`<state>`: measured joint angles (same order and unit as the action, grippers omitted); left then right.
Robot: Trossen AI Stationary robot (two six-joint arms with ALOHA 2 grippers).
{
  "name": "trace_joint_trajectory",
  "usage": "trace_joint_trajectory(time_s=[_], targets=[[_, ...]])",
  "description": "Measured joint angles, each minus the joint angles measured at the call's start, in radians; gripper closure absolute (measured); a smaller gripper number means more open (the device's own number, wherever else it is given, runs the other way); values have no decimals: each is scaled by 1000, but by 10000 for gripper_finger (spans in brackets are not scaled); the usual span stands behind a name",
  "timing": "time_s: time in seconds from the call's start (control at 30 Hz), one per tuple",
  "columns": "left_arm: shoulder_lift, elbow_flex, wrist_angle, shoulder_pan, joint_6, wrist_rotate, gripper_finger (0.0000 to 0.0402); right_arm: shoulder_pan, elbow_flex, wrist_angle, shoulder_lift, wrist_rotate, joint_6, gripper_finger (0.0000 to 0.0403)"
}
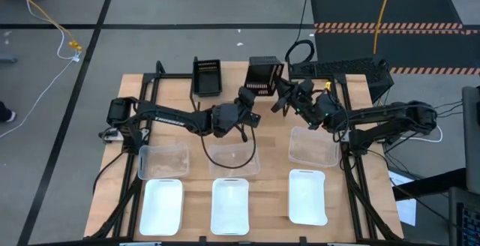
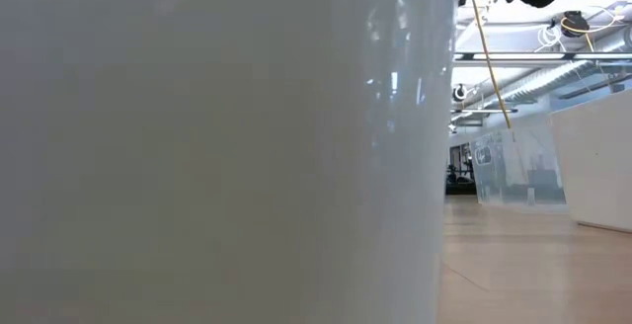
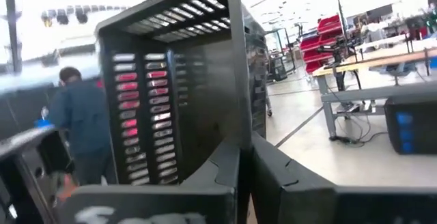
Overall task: Stack baskets on shelf by color
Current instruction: Stack the black bin on top of the other black bins on the shelf
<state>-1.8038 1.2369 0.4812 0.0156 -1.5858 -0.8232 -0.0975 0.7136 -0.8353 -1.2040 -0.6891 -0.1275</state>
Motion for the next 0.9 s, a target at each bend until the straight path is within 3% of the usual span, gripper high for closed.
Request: trace_joint_trajectory(time_s=[0.13, 0.23, 0.43, 0.6, 0.7, 0.83, 0.9], targets=[[8, 0, -1, -26, 18, -130, 395, 26, -3, 39, 16, 65, 96, 370], [42, -3, -60, -38, 52, -261, 397, 42, -17, 14, 17, 23, 267, 344], [158, -1, -284, -44, 209, -252, 397, 32, -39, -134, 24, -205, 633, 273], [337, -3, -574, -4, 402, -247, 397, 55, -73, -68, 42, -221, 591, 226], [461, -2, -786, 40, 628, -97, 398, 39, -92, -55, 37, -139, 557, 220], [617, -1, -1059, 158, 958, 325, 398, 7, -90, -93, 50, -38, 478, 228], [652, -1, -1162, 207, 1068, 448, 398, -8, -90, -95, 50, 25, 443, 234]])
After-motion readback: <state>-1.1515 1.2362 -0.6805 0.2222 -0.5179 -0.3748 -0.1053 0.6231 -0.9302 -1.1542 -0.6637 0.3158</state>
